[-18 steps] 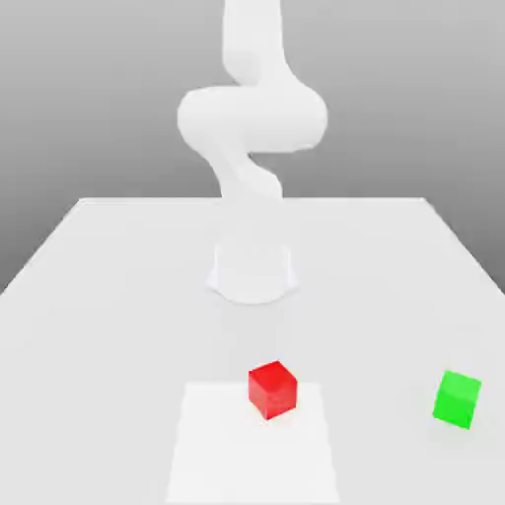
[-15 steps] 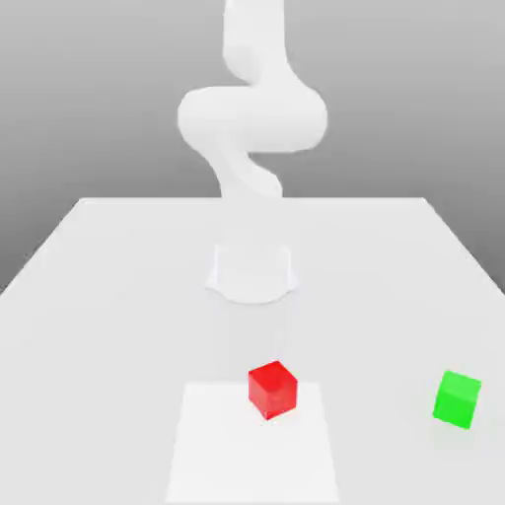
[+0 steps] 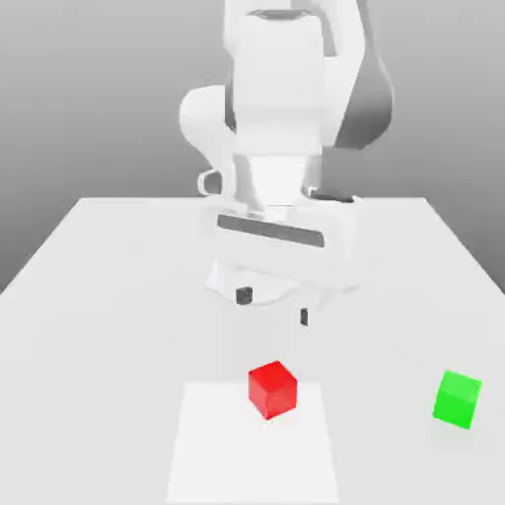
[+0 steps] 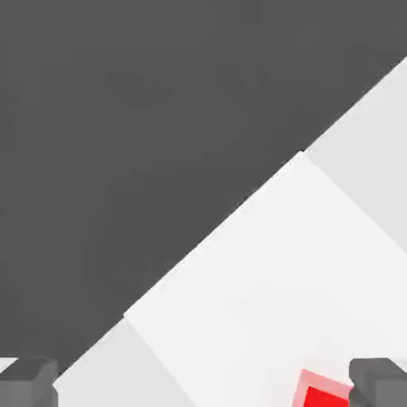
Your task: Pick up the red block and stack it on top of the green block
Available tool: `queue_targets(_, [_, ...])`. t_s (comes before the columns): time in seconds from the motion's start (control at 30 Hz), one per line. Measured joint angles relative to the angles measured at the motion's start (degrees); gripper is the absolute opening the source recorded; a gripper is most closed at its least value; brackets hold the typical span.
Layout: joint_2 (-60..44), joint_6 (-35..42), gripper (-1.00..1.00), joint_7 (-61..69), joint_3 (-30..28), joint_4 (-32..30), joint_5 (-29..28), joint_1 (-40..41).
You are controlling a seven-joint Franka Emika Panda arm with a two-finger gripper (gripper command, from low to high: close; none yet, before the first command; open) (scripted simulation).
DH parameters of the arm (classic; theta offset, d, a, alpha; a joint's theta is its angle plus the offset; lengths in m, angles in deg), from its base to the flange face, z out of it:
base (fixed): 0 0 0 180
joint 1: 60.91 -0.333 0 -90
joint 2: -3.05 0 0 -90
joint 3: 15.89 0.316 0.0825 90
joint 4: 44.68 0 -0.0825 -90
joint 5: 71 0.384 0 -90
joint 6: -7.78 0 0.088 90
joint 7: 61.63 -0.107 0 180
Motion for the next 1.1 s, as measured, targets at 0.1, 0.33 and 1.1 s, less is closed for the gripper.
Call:
queue_targets(0.1, [-5.01,-3.62,0.0,-8.2,1.5,-4.19,-0.67,0.91])
queue_targets(0.33, [-19.4,-15.25,0.0,-21.45,-4.82,-3.99,-15.12,-1.74])
queue_targets(1.1, [-10.3,-0.59,-1.0,1.01,-0.41,1.85,-4.68,-16.25])
